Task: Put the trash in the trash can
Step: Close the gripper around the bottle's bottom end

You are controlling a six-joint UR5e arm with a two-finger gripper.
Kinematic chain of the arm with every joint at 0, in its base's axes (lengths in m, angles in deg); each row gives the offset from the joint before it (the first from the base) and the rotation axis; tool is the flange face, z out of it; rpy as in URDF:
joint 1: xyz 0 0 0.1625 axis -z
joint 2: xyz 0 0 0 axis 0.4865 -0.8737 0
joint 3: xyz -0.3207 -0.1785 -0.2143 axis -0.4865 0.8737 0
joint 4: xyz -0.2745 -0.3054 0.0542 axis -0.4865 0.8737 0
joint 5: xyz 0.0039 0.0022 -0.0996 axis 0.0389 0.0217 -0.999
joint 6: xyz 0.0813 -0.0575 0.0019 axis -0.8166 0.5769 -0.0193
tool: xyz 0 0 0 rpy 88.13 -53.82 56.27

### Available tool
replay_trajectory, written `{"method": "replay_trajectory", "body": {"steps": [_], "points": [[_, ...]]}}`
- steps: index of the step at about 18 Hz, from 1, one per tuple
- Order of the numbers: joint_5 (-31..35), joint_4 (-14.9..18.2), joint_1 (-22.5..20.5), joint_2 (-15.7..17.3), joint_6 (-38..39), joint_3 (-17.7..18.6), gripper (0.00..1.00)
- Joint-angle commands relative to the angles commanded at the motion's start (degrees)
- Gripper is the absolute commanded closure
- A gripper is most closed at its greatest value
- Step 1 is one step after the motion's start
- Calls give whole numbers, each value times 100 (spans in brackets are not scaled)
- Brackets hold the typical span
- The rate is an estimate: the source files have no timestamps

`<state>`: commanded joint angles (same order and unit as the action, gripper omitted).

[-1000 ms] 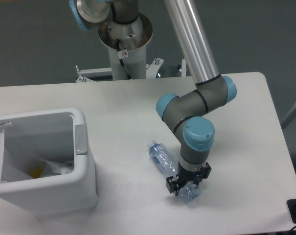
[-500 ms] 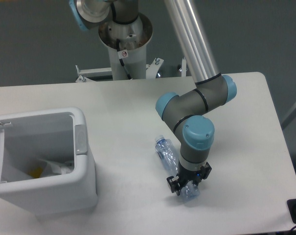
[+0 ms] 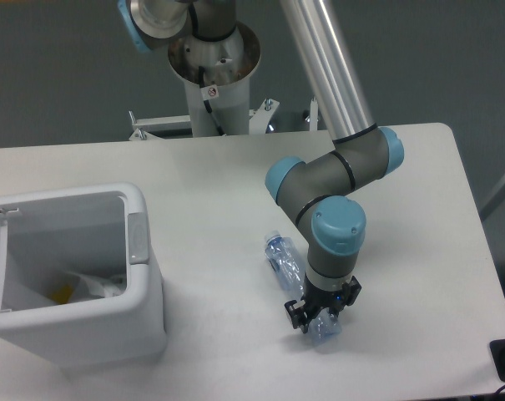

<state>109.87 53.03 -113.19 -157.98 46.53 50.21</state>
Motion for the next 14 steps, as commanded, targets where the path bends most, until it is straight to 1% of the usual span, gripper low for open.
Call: {"method": "replay_trajectory", "body": {"steps": [2, 4, 5, 6, 8, 10, 13, 14], "points": [[0, 0, 0, 9, 0, 0, 38], [0, 0, 0, 9, 0, 0, 42], [0, -9, 0, 9, 0, 0, 41], [0, -9, 0, 26, 0, 0, 39], [-9, 0, 0, 96, -9, -9, 39], [-17, 9, 0, 245, 0, -9, 39], [-105, 18, 0, 588, 9, -70, 39], [-166, 9, 0, 754, 9, -131, 39]]}}
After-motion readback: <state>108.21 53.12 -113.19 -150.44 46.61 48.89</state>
